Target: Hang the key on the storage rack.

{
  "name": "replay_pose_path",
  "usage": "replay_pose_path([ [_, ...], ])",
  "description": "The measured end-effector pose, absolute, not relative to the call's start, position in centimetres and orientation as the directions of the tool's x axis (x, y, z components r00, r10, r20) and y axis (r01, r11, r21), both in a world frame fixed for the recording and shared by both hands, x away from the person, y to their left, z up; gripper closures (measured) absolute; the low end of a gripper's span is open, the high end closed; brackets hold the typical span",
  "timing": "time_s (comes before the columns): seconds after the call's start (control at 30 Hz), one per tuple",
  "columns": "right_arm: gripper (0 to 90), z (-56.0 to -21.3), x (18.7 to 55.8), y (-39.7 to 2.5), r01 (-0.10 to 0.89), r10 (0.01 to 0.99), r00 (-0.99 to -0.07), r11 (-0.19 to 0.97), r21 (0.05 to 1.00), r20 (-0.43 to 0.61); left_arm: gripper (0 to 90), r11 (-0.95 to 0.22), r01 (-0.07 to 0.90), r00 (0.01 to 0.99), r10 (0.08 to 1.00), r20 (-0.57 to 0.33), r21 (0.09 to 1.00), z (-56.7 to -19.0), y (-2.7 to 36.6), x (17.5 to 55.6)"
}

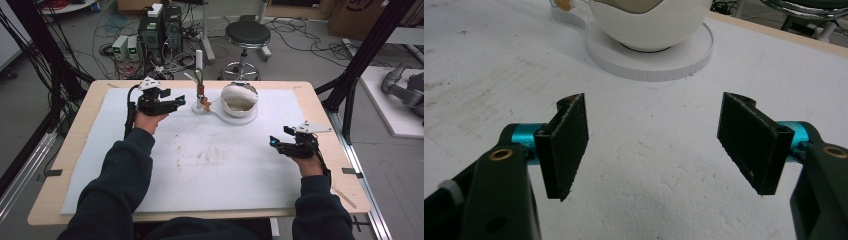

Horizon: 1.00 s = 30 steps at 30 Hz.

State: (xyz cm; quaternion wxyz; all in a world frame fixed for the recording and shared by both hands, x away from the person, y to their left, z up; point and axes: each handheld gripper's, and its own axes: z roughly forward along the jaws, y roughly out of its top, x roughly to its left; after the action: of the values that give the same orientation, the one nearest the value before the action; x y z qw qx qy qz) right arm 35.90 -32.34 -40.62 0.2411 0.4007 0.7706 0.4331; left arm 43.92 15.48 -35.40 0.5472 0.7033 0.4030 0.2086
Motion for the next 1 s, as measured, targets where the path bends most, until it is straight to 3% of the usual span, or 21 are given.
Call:
replay_pose_path([
  [0.07, 29.0, -40.6, 35.9, -32.3, 0.410, 0.827, -0.562, 0.302, 0.860, -0.022, 21.4, -0.069, 0.326, 0.601, 0.785, -0.150, 0.943, -35.6, 16.2, 43.2],
  [0.3, 28.9, -40.6, 35.9, -32.2, 0.405, 0.823, -0.568, 0.305, 0.862, -0.025, 21.3, -0.046, 0.270, 0.635, 0.760, -0.142, 0.962, -36.6, 18.4, 40.4],
  [0.5, 25.7, -40.6, 35.9, -32.0, 0.394, 0.820, -0.572, 0.308, 0.866, -0.032, 21.7, -0.081, 0.192, 0.631, 0.774, -0.060, 0.978, -37.6, 20.0, 38.5],
  [0.77, 22.1, -40.8, 36.3, -31.8, 0.394, 0.814, -0.581, 0.307, 0.866, -0.024, 21.2, -0.085, 0.251, 0.586, 0.806, -0.081, 0.964, -39.6, 22.2, 37.3],
  [1.0, 22.2, -41.0, 36.5, -31.9, 0.401, 0.810, -0.586, 0.299, 0.866, -0.008, 21.2, -0.022, 0.277, 0.510, 0.850, -0.128, 0.961, -40.6, 23.1, 36.8],
])
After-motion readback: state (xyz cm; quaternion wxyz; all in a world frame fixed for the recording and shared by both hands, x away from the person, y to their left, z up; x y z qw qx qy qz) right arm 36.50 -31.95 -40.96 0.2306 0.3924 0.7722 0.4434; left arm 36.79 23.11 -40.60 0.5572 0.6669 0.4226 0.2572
